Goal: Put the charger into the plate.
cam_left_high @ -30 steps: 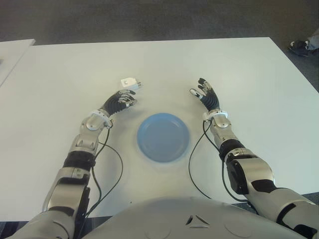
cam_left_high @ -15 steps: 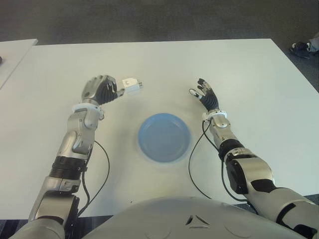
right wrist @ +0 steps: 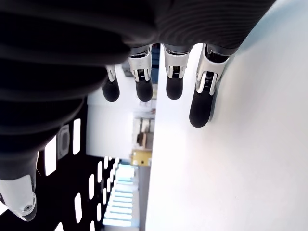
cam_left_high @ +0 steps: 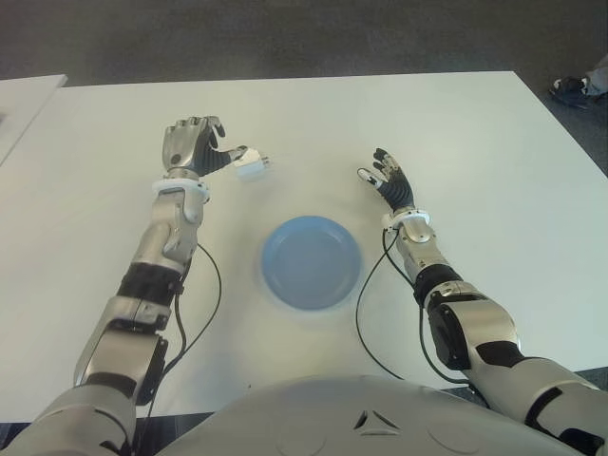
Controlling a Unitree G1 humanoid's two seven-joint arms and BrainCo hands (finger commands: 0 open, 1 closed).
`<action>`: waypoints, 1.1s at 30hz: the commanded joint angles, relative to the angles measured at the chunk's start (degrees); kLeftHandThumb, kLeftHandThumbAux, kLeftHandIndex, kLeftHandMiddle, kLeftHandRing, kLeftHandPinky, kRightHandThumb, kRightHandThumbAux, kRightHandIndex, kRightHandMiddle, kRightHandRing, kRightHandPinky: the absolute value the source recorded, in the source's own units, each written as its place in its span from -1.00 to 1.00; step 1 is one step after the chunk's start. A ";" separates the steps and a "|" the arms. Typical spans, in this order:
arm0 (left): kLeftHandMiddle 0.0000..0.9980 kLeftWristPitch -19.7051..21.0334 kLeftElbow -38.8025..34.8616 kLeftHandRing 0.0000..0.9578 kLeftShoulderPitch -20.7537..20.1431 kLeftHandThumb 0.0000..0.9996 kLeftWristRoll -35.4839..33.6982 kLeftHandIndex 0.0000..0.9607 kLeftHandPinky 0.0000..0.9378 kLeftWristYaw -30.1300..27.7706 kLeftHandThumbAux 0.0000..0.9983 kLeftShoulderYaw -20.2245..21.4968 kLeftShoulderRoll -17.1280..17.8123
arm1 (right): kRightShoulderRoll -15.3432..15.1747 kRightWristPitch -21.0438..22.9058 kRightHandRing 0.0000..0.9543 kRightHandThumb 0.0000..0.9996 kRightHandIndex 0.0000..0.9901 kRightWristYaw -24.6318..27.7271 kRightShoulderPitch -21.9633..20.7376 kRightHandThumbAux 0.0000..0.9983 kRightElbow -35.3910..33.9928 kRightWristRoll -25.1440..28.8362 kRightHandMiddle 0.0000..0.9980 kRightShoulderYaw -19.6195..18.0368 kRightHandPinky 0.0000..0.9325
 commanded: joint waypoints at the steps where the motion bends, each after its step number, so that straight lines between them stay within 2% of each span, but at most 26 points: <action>1: -0.85 -13.77 22.42 -0.87 -7.92 -0.36 5.99 -0.87 -0.89 12.62 -0.04 -9.44 1.99 | 1.68 7.97 -0.87 -0.88 -0.96 1.17 5.93 0.17 5.44 -1.05 -0.84 0.44 -0.89; 4: -0.95 -14.53 30.12 -0.96 -10.84 -0.46 9.19 -0.96 -0.96 18.22 -0.08 -13.74 0.35 | 1.68 7.84 -0.87 -0.89 -0.96 1.19 5.96 0.17 5.39 -1.05 -0.84 0.47 -0.88; 7: -0.99 -14.93 35.85 -0.99 -13.07 -0.56 10.68 -0.99 -0.99 21.38 -0.15 -16.53 -0.59 | 1.68 7.75 -0.86 -0.89 -0.96 1.14 5.98 0.17 5.34 -1.08 -0.83 0.51 -0.86; 14: -1.00 -14.49 45.22 -1.00 -16.56 -0.64 11.56 -1.00 -1.00 22.64 -0.26 -21.10 -2.17 | 1.68 7.40 -0.84 -0.89 -0.94 1.09 6.05 0.15 5.31 -1.28 -0.82 0.70 -0.85; 23: -1.00 -13.67 51.34 -1.00 -18.82 -0.61 8.83 -1.00 -1.00 15.52 -0.38 -23.98 -4.29 | 1.66 6.93 -0.84 -0.92 -0.93 1.15 6.42 0.15 4.99 -1.49 -0.81 0.89 -0.84; 33: -1.00 -11.83 53.11 -1.00 -18.23 -0.63 3.62 -1.00 -1.00 6.11 -0.40 -22.78 -7.50 | 1.32 6.53 -0.81 -0.93 -0.93 1.42 6.94 0.15 4.49 -1.68 -0.79 1.14 -0.81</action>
